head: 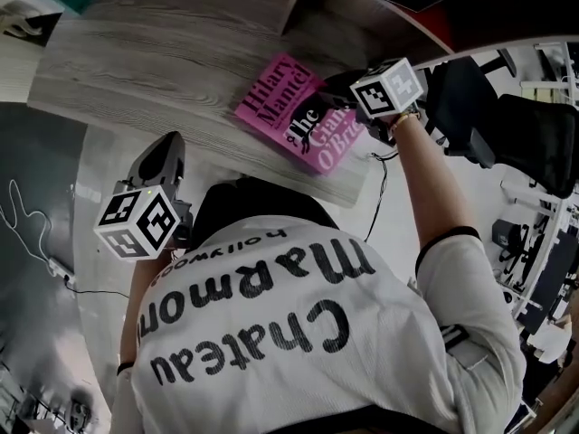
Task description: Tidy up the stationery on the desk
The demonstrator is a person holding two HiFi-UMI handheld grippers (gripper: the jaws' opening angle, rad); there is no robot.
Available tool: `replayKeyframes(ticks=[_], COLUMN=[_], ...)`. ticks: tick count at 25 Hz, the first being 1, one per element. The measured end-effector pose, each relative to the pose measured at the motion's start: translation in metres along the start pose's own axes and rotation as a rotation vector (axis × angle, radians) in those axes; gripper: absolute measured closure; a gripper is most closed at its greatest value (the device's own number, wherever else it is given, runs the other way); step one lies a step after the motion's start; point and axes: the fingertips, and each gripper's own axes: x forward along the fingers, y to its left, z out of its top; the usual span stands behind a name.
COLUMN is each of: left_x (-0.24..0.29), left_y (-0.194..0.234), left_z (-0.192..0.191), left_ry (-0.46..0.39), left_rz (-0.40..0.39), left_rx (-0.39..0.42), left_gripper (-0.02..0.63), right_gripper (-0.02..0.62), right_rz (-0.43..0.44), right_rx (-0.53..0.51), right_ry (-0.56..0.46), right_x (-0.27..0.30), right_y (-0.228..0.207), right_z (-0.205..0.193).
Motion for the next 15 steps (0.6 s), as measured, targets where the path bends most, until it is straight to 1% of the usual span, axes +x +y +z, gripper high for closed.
replayKeyframes(ticks=[3, 7, 15], left_x=[0.005, 0.013, 0.014], left_y=[-0.009, -0.018, -0.03], left_z=[0.002, -0.008, -0.01], left_ry=[0.001, -0.002, -0.01], left_rz=[-0.017, -0.041, -0.078], left_rx=[0.01, 0.019, 0.028], left_gripper=[0.589, 0.589, 0.589], right_gripper=[0.497, 0.536, 0.557], right_rz=[-0.016, -0.021, -0.085], right_rx=[-0.032, -0.033, -0.055], right_ry=[-0.032, -0.099, -0.178], right_x=[-0.01, -0.023, -0.042], right_y=[0.007, 0.019, 0.038], right_z=[0.007, 0.014, 0.021])
